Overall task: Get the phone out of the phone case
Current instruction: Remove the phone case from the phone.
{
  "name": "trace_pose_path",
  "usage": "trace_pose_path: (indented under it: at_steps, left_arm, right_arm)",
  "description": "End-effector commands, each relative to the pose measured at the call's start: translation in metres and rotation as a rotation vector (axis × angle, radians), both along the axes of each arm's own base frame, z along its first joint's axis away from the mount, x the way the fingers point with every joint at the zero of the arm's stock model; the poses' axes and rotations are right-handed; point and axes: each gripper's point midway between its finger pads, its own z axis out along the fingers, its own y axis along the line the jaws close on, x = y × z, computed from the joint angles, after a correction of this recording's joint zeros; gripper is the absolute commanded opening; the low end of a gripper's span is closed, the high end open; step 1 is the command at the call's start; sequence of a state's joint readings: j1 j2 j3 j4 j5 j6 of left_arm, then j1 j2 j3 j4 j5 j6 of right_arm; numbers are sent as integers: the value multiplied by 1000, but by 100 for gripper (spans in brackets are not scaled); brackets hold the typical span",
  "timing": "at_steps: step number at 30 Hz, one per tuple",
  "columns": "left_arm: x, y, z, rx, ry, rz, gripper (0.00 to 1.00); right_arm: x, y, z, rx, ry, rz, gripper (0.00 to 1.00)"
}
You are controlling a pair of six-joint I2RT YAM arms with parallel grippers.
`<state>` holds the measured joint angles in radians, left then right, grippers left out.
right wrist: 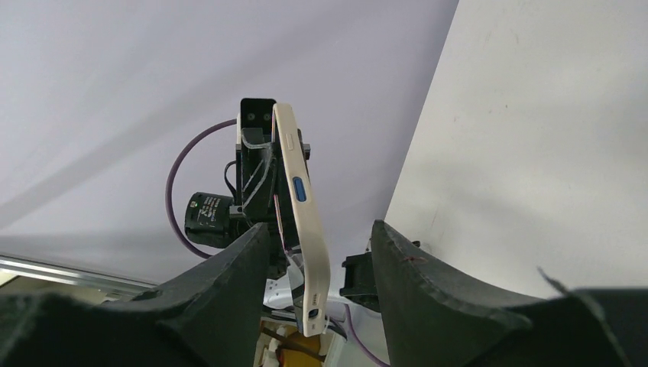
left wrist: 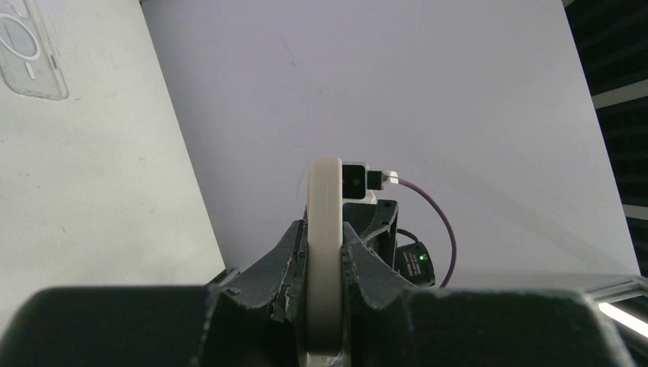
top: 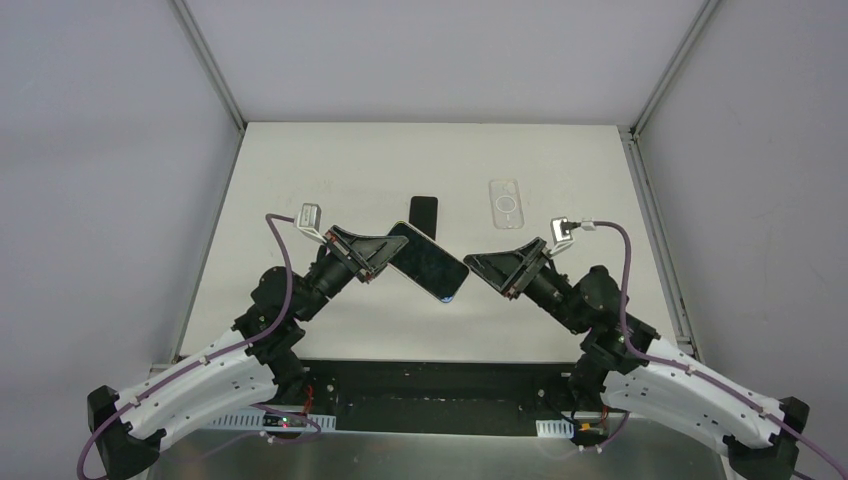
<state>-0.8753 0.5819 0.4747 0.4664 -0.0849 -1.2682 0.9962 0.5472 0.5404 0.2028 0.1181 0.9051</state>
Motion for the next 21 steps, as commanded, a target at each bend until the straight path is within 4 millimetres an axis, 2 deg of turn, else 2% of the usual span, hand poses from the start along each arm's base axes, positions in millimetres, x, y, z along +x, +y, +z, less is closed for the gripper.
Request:
trace_pose_path:
  at_steps: [1,9,15,21]
  left_arm:
    - [-13,14,60,-145,-118,-9,0]
    - [-13,15,62,-146,-125,-7,0]
    - [-13,15,60,-146,-120,-5,0]
    - [-13,17,60,-147,-122,2,0]
  right_arm:
    - [-3,9,23,140,15,53,54]
    - [-3,14,24,205,35,72,41]
    - [1,11,29,272,41,55,41]
    - [2,14,33,311,52,67,33]
